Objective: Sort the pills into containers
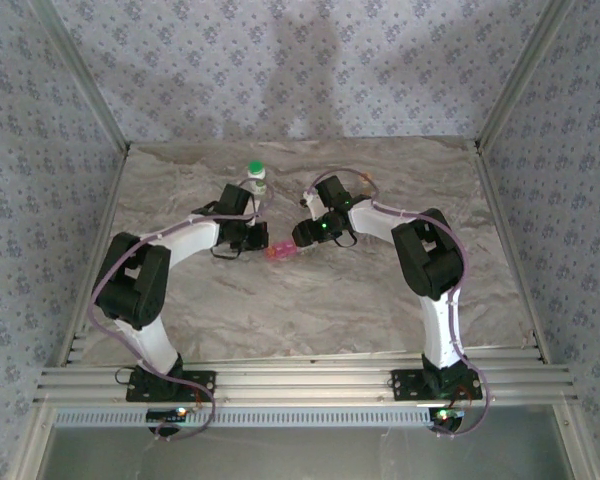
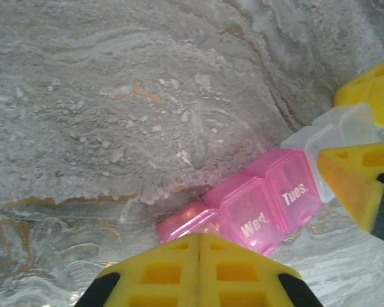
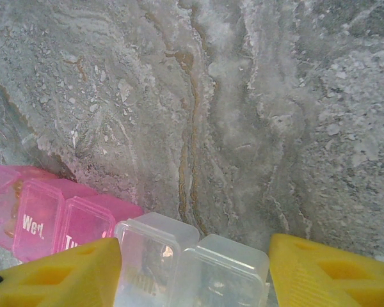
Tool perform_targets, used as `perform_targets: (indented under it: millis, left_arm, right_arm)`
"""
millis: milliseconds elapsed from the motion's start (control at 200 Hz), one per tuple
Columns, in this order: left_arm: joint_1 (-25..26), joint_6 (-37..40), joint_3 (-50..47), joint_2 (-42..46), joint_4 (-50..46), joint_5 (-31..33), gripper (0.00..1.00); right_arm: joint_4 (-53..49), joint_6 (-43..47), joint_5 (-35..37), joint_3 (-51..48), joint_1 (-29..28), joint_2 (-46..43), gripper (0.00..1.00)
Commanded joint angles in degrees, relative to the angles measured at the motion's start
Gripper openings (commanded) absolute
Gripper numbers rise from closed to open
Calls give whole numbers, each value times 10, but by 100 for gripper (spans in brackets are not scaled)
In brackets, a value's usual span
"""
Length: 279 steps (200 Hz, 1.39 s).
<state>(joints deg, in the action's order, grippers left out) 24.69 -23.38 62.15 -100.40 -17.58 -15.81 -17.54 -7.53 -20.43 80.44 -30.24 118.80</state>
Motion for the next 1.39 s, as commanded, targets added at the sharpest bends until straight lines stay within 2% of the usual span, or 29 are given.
perform_targets:
  millis: [0,430,795,1389]
  left_arm:
    - [14,18,17,-1,-27,21,6]
    - [60,52,73,-49,-94,120,6]
    - [87,44,50,-94,-83,184,2]
    - [87,44,86,-15,-108,142,2]
  right_arm:
    - [-62,2,20,-25,4,10,64]
    - [-69,8,25,-24,4,13,63]
    - [-66,7,18,-23,4,21,63]
    - [-69,7,15,-26,4,22,63]
